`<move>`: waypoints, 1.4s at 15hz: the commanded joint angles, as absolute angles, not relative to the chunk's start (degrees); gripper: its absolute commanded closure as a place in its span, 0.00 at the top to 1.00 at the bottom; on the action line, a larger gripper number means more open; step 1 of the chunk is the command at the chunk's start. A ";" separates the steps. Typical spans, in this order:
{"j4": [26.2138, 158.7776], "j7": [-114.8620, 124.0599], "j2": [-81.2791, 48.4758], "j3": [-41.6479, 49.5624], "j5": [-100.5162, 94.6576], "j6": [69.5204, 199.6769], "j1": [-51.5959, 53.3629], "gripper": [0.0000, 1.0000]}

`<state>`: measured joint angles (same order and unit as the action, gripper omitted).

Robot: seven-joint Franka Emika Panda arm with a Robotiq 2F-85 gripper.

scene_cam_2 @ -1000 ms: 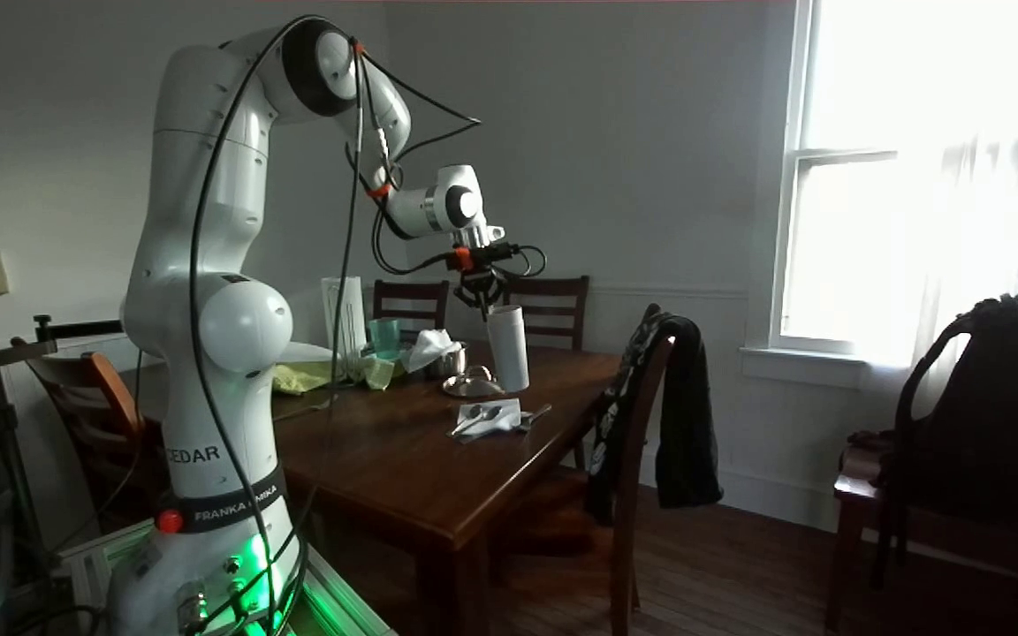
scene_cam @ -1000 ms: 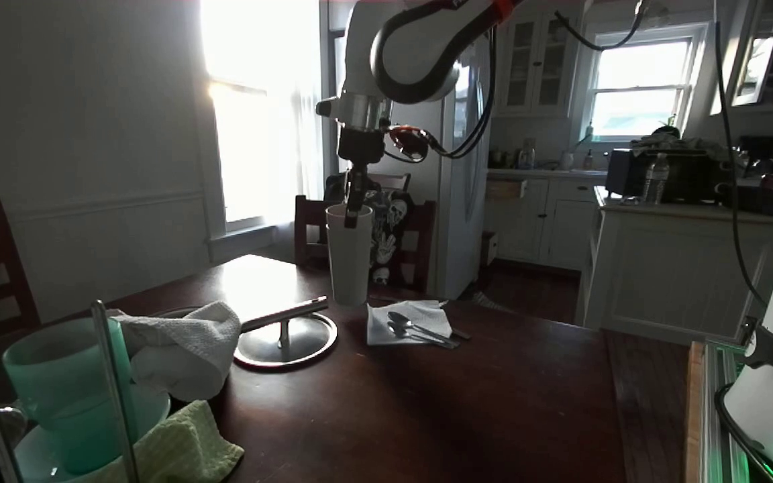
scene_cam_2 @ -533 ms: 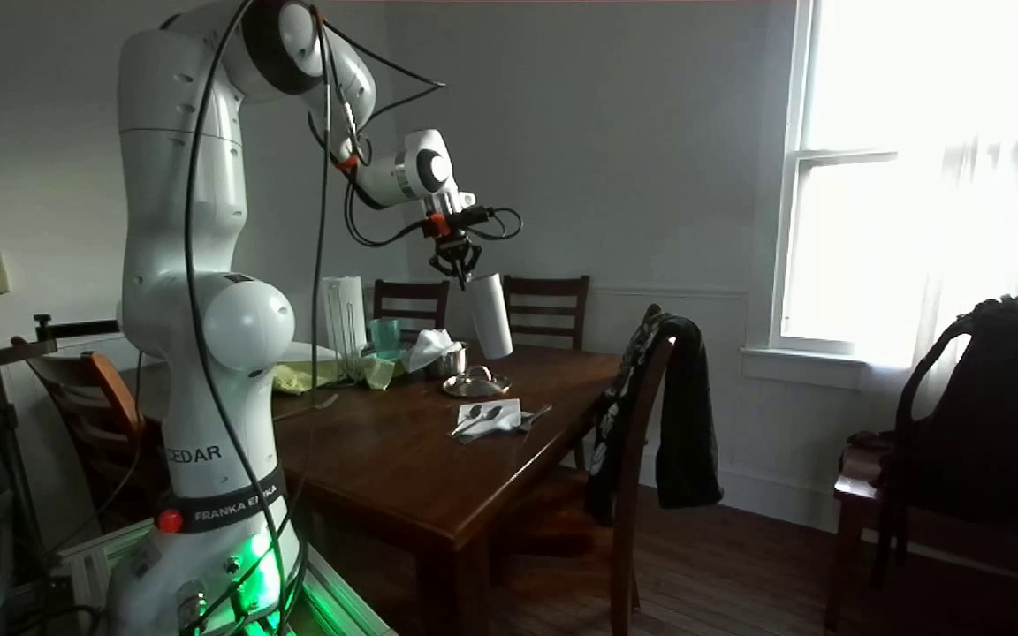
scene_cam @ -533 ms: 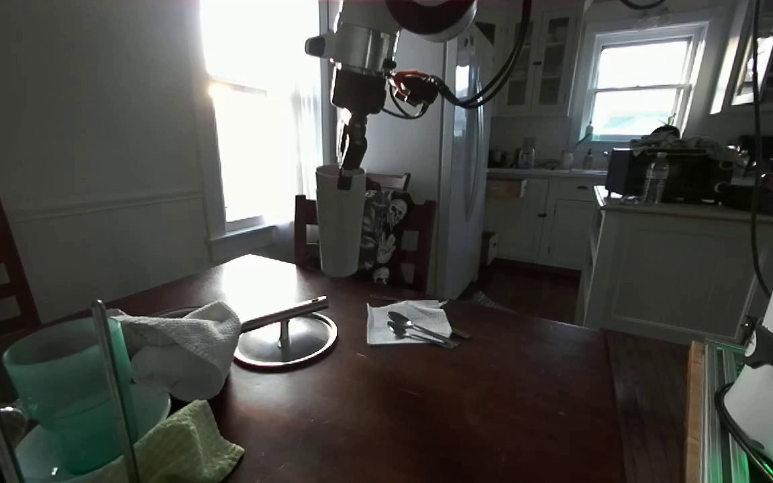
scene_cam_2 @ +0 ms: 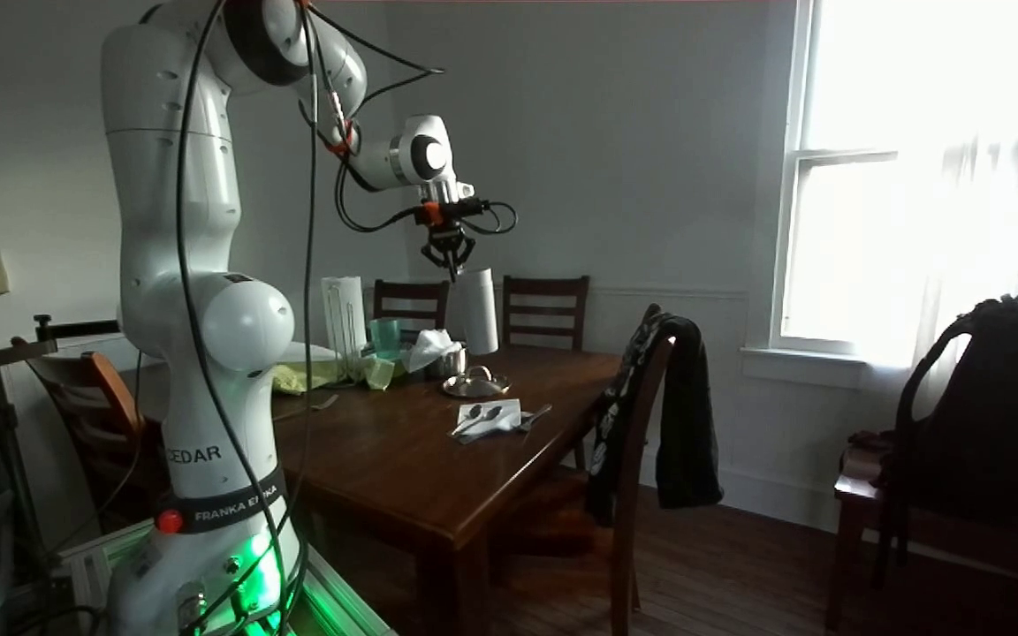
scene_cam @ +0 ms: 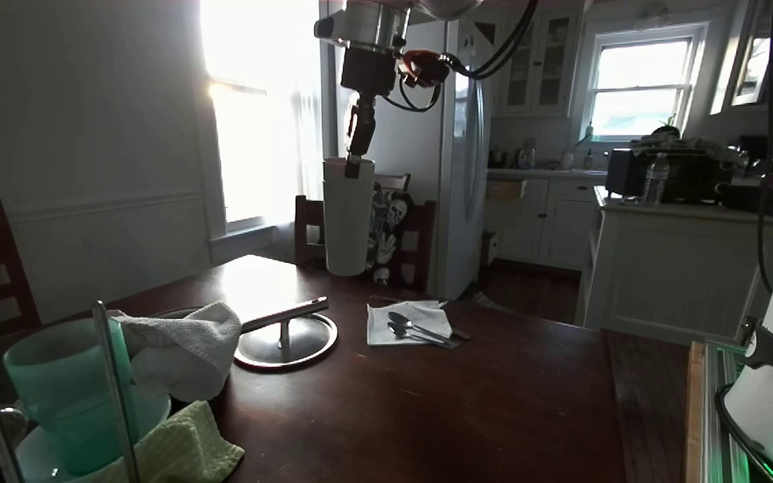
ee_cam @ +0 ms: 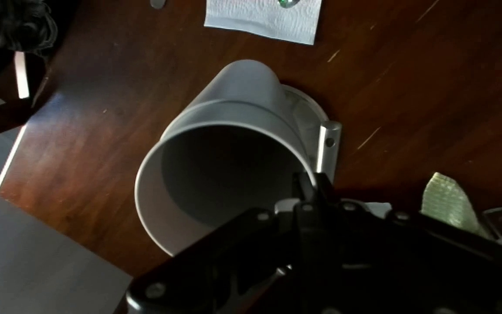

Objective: Unstack the cups

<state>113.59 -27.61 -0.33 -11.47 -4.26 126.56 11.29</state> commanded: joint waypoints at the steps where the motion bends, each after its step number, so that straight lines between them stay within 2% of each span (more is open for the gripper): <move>1: 114.29 -24.92 1.09 -10.65 -5.93 128.45 10.60 0.01; 2: 112.77 -36.41 1.02 -10.79 7.76 120.34 10.66 0.01; 3: 114.35 -26.34 1.15 -10.27 -4.01 128.12 10.28 0.01; 4: 112.61 -38.00 1.08 -10.36 9.83 119.57 10.28 0.01; 5: 113.98 -29.23 0.99 -9.95 0.46 126.03 10.01 0.01; 6: 112.99 -33.09 0.85 -9.70 5.84 121.93 9.80 0.01; 10: 114.48 -26.92 1.28 -9.01 -0.81 128.38 9.26 0.01; 11: 113.68 -28.89 0.95 -9.00 3.26 124.80 9.29 0.01; 21: 112.51 -22.64 -1.56 -7.76 -4.90 133.26 8.28 0.01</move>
<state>113.67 -24.46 -0.44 -7.90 -3.20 131.43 8.76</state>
